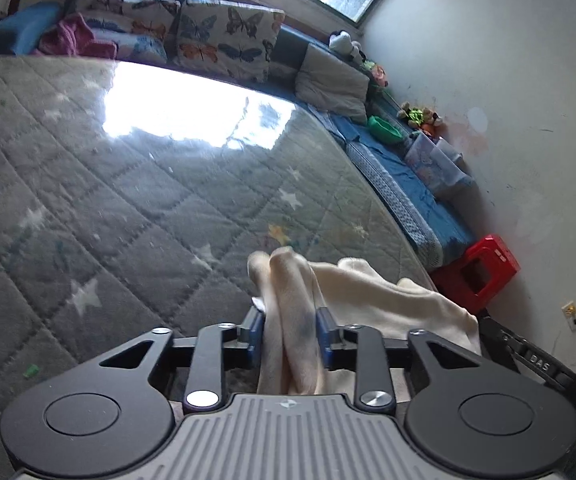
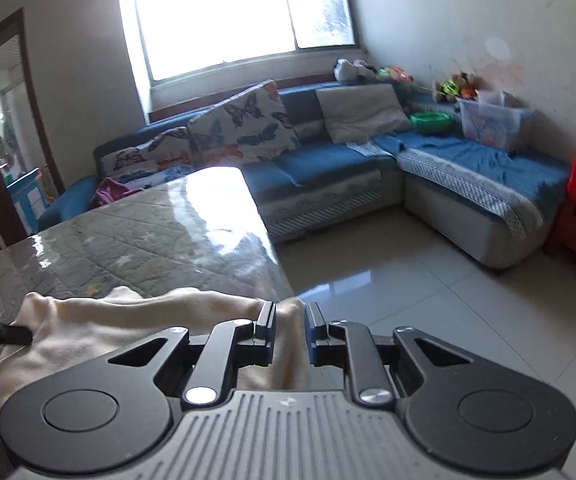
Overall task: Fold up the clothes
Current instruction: 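Lower the turned bundle onto the table and open both grippers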
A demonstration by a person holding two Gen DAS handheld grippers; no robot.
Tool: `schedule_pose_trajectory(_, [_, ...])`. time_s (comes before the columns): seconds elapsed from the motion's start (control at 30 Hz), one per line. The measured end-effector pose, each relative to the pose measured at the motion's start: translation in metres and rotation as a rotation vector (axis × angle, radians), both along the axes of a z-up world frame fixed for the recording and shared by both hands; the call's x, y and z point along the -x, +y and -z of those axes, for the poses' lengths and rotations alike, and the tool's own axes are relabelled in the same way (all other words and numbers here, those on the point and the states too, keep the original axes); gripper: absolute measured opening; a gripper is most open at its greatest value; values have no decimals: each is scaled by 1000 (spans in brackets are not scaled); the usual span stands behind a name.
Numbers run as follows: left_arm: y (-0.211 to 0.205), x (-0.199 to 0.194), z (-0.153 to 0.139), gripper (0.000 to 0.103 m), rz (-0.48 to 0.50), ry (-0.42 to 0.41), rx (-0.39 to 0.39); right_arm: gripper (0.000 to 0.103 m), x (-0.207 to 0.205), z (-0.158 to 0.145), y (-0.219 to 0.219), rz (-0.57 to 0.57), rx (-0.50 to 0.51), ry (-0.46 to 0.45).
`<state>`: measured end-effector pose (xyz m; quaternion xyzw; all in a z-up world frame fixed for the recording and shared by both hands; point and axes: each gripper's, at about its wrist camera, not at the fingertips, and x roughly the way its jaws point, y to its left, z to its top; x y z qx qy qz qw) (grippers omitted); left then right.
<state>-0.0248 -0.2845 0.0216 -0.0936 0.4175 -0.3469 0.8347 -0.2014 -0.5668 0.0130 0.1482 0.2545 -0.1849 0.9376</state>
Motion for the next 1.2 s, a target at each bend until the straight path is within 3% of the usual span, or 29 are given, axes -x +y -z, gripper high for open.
schedule_pose_trajectory(0.13, [1, 3, -9, 34, -11, -55, -11, 16, -8, 2, 5, -34, -26, -3])
schedule_pose_trajectory(0.37, [-23, 1, -15, 29, 62, -87, -6, 21, -27, 12, 3, -49, -39, 45])
schedule_pose_trajectory(0.77, [-97, 6, -8, 27, 261, -118, -35, 26, -57, 3, 17, -114, -14, 52])
schedule_pose_trajectory(1.2, [-115, 4, 8, 25, 268, -113, -78, 34, -82, 11, 36, -149, 48, 110])
